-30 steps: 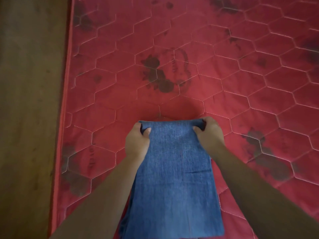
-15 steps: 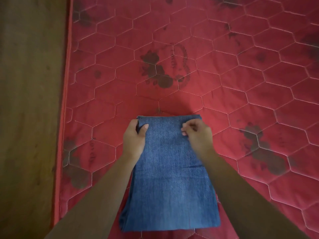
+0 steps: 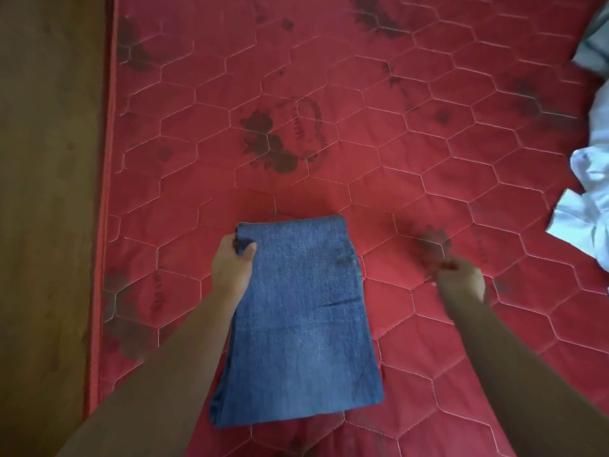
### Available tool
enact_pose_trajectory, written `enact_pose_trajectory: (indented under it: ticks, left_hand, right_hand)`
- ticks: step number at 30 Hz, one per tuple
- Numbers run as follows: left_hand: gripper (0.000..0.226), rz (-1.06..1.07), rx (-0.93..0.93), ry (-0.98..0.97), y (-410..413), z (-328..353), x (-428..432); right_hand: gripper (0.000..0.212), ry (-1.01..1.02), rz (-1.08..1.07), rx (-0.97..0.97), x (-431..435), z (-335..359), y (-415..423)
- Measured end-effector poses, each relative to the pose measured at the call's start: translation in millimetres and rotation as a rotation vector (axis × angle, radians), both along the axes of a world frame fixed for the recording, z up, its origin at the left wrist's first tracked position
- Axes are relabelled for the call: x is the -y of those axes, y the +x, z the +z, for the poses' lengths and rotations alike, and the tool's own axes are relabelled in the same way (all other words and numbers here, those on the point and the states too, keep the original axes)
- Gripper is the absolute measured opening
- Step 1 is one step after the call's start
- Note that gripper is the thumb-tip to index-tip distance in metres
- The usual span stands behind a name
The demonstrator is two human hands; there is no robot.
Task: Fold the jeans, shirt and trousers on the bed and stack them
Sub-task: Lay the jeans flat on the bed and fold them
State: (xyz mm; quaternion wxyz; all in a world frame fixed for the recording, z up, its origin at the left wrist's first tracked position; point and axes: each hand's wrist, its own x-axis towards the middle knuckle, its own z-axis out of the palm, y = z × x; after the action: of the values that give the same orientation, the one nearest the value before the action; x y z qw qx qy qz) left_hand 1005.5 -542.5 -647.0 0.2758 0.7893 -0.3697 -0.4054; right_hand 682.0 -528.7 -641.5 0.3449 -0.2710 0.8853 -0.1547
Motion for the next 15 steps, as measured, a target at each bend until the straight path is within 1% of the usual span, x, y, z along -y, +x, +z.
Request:
enact_pose_trajectory:
  ticks: [2,4,5,7,9,10,12,15]
  left_hand:
    - [0.026,-0.021,0.015,-0.001,-1,0,-1]
    - [0.030,-0.036,0.030,-0.010,1,-1,-1]
    - [0.031,-0.045,0.037,-0.013,3,-3,-1]
    - [0.033,-0.082,0.065,-0.033,8,-6,-1]
    - [0.034,-0.133,0.087,-0.035,12,-10,-3]
    - [0.036,-0.139,0.078,-0.024,13,-12,-4]
    - [0.043,-0.091,-0.012,0.004,12,-14,-6]
    - [0.045,0.017,-0.152,0.009,11,-17,-6]
  right_hand:
    - [0.030,0.054,0.050,-0.115,-6,1,2]
    - [0.044,-0.026,0.188,-0.154,-7,4,17]
    - [0.048,-0.105,0.282,-0.131,-6,5,27]
    - [0.048,-0.207,0.430,0.004,-2,5,52]
    - [0.050,-0.174,0.524,0.172,4,1,76]
    - [0.053,-0.134,0.540,0.236,7,-2,86]
    - [0.062,-0.097,0.503,0.316,16,-7,102]
    - [0.073,-0.094,0.393,0.358,30,-12,111]
